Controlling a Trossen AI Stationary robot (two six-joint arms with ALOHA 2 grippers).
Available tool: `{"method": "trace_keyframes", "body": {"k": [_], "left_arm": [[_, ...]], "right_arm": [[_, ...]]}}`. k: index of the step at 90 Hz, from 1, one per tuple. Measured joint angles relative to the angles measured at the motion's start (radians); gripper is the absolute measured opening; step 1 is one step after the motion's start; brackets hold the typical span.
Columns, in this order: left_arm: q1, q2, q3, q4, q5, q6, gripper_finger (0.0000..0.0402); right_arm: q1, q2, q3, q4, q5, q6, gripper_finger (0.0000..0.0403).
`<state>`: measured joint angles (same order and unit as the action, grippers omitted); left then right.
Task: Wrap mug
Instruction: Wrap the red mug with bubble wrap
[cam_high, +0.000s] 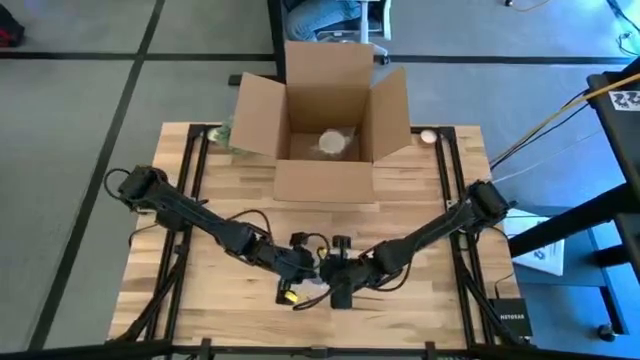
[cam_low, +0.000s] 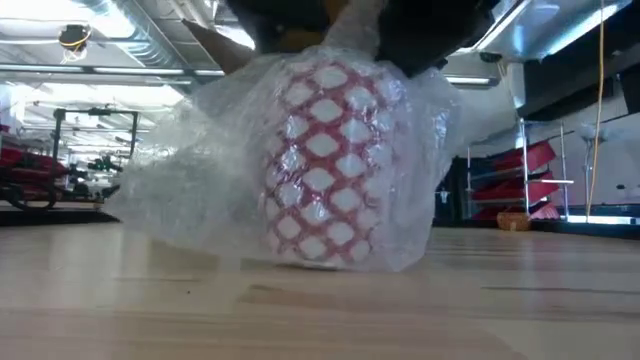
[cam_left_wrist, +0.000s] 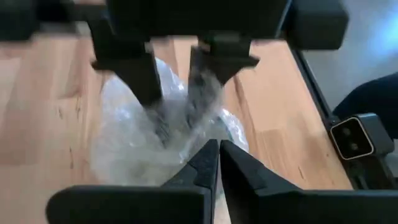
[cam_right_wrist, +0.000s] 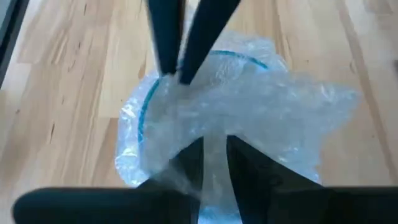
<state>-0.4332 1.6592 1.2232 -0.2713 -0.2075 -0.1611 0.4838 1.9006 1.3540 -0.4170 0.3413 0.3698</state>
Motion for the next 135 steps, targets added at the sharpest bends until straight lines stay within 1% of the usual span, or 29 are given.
{"method": "trace_keyframes", "body": {"k": [9, 19, 24, 34, 39, 55, 76, 89, 102, 108, 120, 135], "left_arm": [[0.006, -0.025, 0.003, 0.026, -0.073, 0.017, 0.0001], [0.032, 0.006, -0.010, 0.049, -0.084, 0.037, 0.0001], [0.044, 0.029, -0.021, 0.067, -0.061, 0.038, 0.0001], [0.065, 0.081, -0.039, 0.081, 0.022, 0.015, 0.0001], [0.070, 0.104, -0.049, 0.080, 0.042, 0.006, 0.0001], [0.071, 0.141, -0.054, 0.099, 0.045, -0.016, 0.0001], [0.071, 0.145, -0.055, 0.108, 0.052, -0.029, 0.0001], [0.071, 0.145, -0.055, 0.107, 0.051, -0.037, 0.0001], [0.071, 0.145, -0.055, 0.107, 0.049, -0.036, 0.0001], [0.071, 0.145, -0.049, 0.095, 0.049, -0.037, 0.0001], [0.066, 0.143, -0.029, 0.062, 0.050, -0.027, 0.0001], [0.058, 0.117, 0.018, -0.076, 0.053, -0.026, 0.0001]], "right_arm": [[-0.001, 0.000, 0.000, 0.005, 0.005, 0.000, 0.0060], [0.000, 0.001, -0.001, 0.008, 0.006, 0.000, 0.0060], [0.000, 0.001, -0.001, 0.009, 0.006, 0.000, 0.0060], [0.000, 0.001, -0.001, 0.009, 0.006, 0.000, 0.0060], [0.000, 0.001, -0.001, 0.008, 0.003, 0.000, 0.0060], [0.001, 0.002, 0.040, -0.060, -0.013, -0.009, 0.0060], [0.000, 0.002, 0.195, -0.265, -0.014, -0.034, 0.0060], [0.000, 0.000, 0.249, -0.277, -0.009, -0.064, 0.0060], [-0.015, 0.014, 0.210, -0.234, -0.005, -0.050, 0.0060], [-0.018, 0.030, 0.175, -0.212, -0.031, -0.029, 0.0060], [-0.020, 0.044, 0.134, -0.179, -0.020, 0.033, 0.0060], [-0.019, 0.054, 0.128, -0.141, -0.016, 0.040, 0.0060]]}}
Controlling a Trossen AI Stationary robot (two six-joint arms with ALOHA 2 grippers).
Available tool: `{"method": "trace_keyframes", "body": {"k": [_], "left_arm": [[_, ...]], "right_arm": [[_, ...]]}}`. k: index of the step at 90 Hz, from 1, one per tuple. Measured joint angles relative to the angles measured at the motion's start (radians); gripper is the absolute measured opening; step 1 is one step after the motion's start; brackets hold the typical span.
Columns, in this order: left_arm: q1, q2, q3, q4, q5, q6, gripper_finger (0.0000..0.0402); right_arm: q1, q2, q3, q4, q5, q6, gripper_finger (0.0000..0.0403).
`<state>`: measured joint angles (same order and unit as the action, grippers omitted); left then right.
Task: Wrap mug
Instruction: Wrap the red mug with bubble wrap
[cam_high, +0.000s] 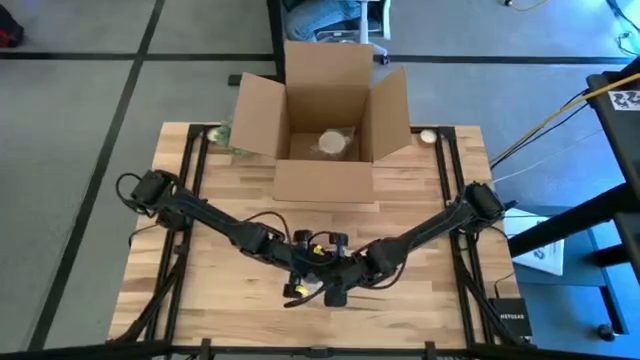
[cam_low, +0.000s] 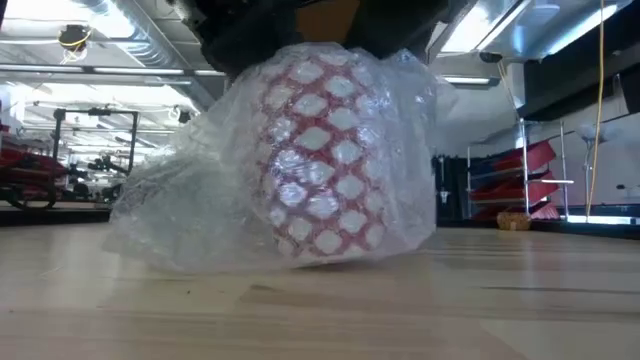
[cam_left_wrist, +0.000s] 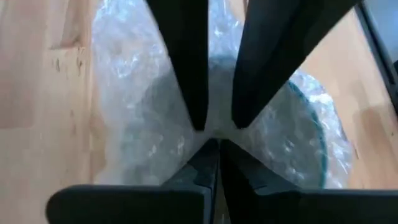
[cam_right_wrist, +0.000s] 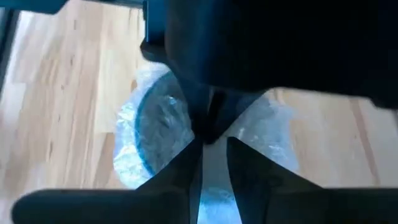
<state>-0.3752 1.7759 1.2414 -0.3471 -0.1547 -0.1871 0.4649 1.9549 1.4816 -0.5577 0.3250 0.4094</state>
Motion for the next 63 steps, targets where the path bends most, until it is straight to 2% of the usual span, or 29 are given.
{"method": "trace_keyframes", "body": {"k": [17, 31, 63], "left_arm": [[-0.010, -0.014, 0.028, -0.091, -0.031, -0.013, 0.0001], [0.008, -0.016, 0.014, -0.114, -0.059, -0.031, 0.0001], [0.017, -0.028, 0.018, -0.098, -0.071, -0.037, 0.0001]], "right_arm": [[0.000, 0.002, -0.001, 0.042, -0.003, -0.040, 0.0060], [0.000, 0.002, 0.010, 0.036, 0.047, -0.037, 0.0060], [0.006, -0.004, 0.154, -0.023, 0.057, -0.101, 0.0060]]}}
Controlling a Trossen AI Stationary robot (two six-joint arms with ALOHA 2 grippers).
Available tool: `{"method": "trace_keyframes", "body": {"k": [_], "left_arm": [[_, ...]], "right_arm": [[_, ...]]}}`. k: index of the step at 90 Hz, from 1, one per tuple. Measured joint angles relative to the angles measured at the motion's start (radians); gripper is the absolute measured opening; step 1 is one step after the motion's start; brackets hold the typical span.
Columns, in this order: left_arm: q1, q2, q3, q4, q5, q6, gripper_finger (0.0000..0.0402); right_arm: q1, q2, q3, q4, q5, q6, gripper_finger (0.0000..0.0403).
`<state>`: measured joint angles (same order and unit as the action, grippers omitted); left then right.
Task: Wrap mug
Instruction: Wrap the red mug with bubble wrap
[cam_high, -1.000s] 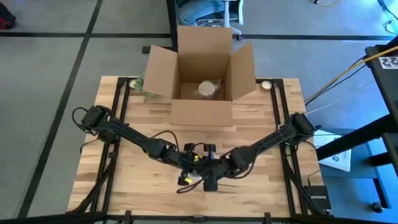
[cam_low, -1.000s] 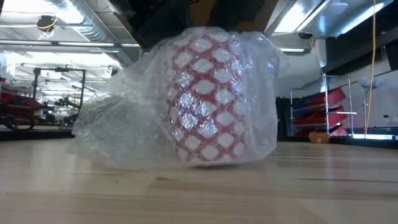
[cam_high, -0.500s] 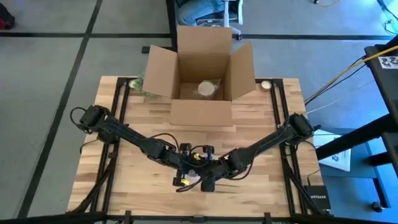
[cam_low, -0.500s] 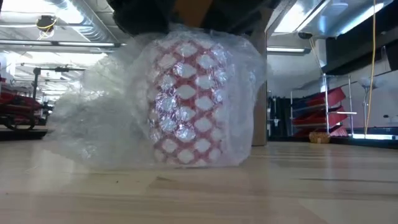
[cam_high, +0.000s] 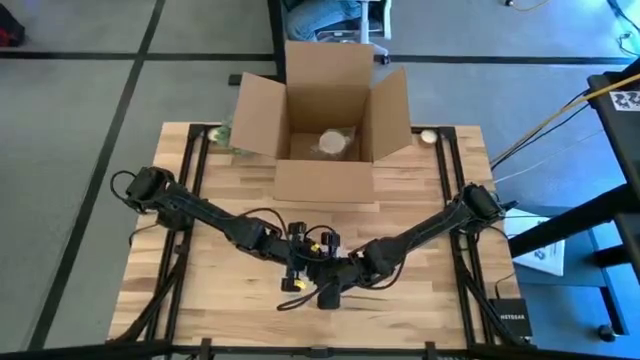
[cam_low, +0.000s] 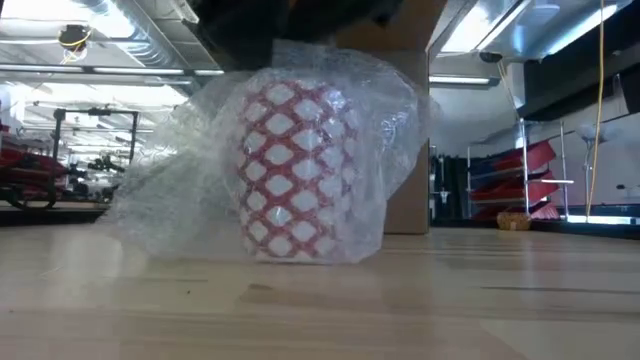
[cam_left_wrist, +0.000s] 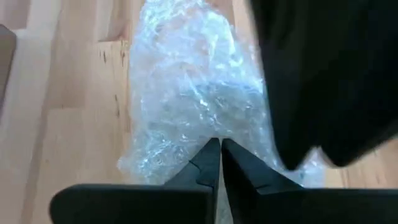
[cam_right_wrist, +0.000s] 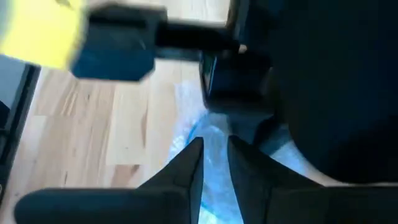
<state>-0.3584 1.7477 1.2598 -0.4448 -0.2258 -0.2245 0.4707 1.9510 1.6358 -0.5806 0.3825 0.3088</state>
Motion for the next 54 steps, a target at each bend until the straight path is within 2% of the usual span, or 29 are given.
{"method": "trace_keyframes", "body": {"k": [32, 54], "left_arm": [[0.000, -0.009, -0.001, -0.010, 0.001, 0.002, 0.0001], [0.000, -0.072, -0.002, 0.006, -0.003, 0.004, 0.0001]], "right_arm": [[0.042, -0.004, 0.147, -0.237, 0.024, 0.061, 0.0060], [0.104, -0.010, 0.150, -0.362, 0.094, 0.194, 0.0060]]}}
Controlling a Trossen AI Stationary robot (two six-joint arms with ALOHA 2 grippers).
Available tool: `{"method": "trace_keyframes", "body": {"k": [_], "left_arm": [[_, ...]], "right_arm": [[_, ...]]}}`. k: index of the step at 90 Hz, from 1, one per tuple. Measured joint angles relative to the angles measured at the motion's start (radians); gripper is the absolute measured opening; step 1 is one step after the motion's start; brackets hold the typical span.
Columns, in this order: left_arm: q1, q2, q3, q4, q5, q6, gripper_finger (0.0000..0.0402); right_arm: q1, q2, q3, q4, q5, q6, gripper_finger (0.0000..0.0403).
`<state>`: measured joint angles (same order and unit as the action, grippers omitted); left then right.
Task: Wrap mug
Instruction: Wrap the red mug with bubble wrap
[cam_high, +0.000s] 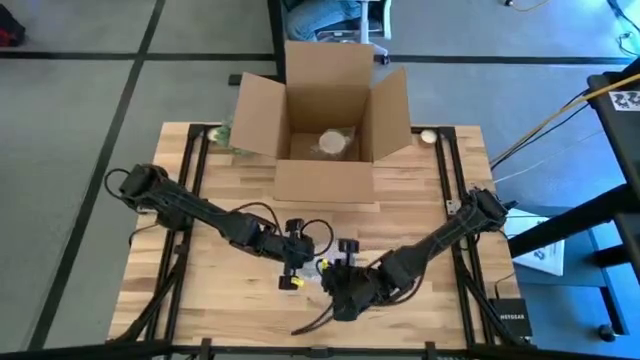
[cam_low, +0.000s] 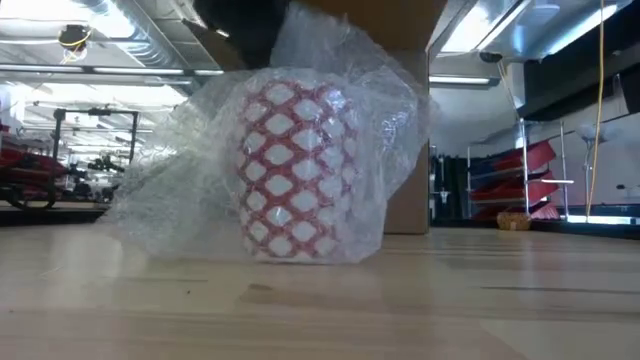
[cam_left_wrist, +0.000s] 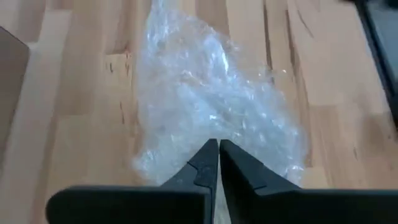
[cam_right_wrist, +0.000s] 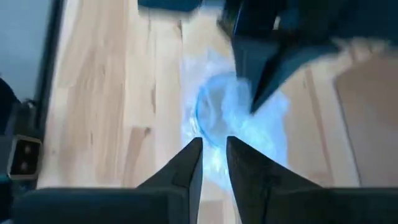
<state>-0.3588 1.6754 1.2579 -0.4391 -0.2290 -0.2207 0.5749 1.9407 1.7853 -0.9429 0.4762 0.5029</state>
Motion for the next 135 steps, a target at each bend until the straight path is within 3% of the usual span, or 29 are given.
{"method": "trace_keyframes", "body": {"k": [25, 63, 96, 106, 135], "left_arm": [[0.002, 0.077, -0.009, 0.081, 0.090, 0.038, 0.0001], [0.009, 0.163, -0.005, 0.073, 0.087, 0.011, 0.0001], [0.026, 0.170, -0.007, 0.088, 0.111, 0.019, 0.0001], [0.025, 0.171, -0.008, 0.103, 0.113, 0.019, 0.0001], [0.028, 0.172, -0.009, 0.110, 0.115, 0.026, 0.0001]], "right_arm": [[0.037, -0.001, -0.087, 0.004, 0.085, 0.149, 0.0060], [0.047, 0.000, -0.203, 0.067, 0.220, 0.173, 0.0060], [0.033, -0.004, -0.331, 0.112, 0.209, 0.209, 0.0060], [0.033, -0.001, -0.371, 0.207, 0.207, 0.176, 0.0060], [0.040, -0.002, -0.312, 0.397, 0.257, -0.048, 0.0060]]}}
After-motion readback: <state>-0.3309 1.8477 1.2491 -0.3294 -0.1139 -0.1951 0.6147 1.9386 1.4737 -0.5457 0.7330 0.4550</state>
